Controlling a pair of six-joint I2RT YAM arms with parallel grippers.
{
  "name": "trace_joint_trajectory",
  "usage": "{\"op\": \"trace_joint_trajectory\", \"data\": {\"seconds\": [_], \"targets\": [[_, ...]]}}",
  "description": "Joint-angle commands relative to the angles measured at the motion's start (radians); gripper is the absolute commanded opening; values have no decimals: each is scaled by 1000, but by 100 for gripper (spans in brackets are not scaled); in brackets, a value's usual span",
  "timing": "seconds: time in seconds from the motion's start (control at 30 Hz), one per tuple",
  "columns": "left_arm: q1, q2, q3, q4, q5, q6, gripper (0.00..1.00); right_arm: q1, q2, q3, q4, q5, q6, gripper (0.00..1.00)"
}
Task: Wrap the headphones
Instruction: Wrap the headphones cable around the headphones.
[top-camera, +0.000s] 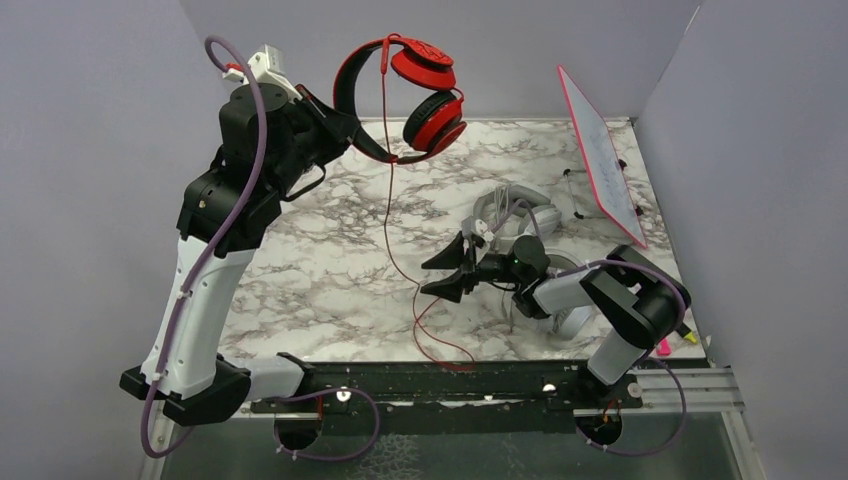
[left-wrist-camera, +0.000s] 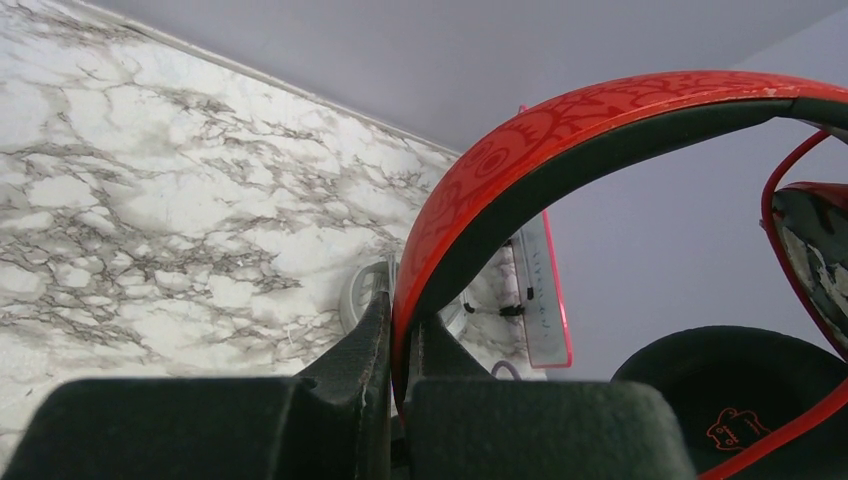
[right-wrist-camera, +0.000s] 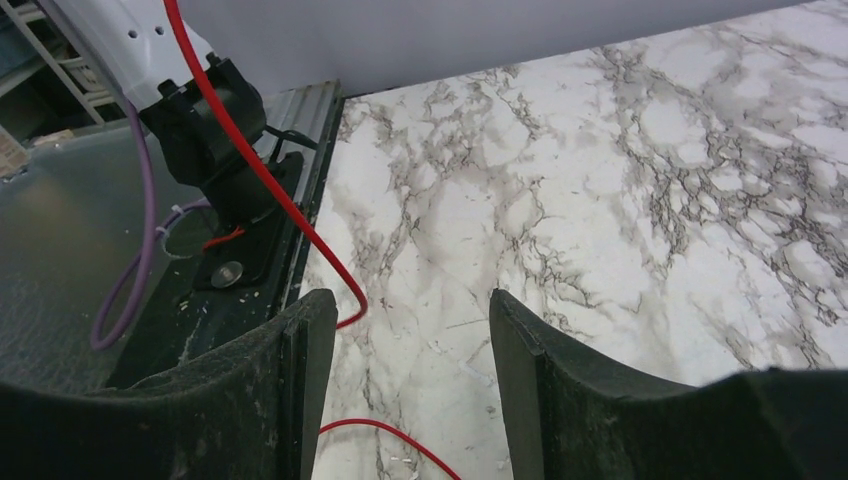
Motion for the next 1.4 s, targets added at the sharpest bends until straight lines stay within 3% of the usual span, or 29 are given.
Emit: {"op": "trace_joint_trajectory", "data": {"seconds": [0.0,0.27,0.37,0.63,0.93,1.13,1.27,1.37], "targets": [[6,1,67,39,-33,-40,0,4,22,-36,109,53,22,62],[6,14,102,39,-41,-45,0,17,63,-20,171,57,278,70],[6,19,103,38,-45,-37,0,17,48,-6,86,0,358,70],[6,37,107,42,-48,-33,0,75,-68,-9,-243,64,383,70],[6,42,116,50,-46,-25,0,139,-18,-1,-322,101,329,66],[6,42,117,50,-43,-26,0,167,-10,20,-326,91,324,48],[6,43,132,52,-23,-27,0,167,-31,6,-327,124,286,25],[6,36,138,81,46,-33,0,165,-64,-8,-378,264,229,6]]}}
